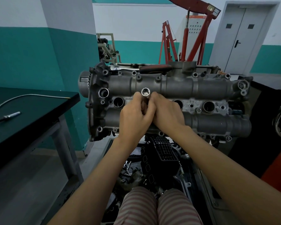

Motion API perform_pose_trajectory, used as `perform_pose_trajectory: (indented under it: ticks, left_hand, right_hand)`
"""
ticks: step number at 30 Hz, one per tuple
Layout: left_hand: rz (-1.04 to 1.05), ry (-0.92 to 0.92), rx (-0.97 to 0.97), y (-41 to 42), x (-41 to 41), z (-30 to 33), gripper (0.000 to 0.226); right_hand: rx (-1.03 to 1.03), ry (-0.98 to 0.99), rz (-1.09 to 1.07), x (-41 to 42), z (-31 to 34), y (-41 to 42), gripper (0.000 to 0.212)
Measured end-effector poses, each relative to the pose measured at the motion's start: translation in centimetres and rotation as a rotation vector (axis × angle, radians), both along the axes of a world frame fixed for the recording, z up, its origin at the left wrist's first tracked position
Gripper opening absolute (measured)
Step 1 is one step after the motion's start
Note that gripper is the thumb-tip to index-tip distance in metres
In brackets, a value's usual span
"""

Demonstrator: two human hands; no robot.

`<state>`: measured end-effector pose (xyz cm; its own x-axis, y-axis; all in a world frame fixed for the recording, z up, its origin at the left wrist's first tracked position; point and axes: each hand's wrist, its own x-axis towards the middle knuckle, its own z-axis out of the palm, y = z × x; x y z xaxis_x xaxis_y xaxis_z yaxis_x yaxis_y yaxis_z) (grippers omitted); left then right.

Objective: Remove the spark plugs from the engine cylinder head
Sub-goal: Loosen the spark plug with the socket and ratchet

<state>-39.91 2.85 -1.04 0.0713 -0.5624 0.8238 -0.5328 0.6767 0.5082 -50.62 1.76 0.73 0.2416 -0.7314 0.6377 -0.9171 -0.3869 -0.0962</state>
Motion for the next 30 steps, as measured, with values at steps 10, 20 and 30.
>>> perform_pose_trajectory:
  ticks: [10,20,30]
  left_hand:
    - [0.025,0.033,0.009,-0.01,-0.11,0.52,0.044]
    - [0.037,-0.006,0.038,0.2,-0.09,0.18,0.019]
    - [0.019,0.031,0.009,0.04,-0.24,0.44,0.045]
  right_hand:
    - [-0.029,0.039,-0.059,0.03,0.02,0.13,0.031]
    - [0.047,-0.066,0.025,0.03,0.05,0.12,0.02]
    - [0.0,0.035,-0.045,-0.12,0.03,-0.09,0.026]
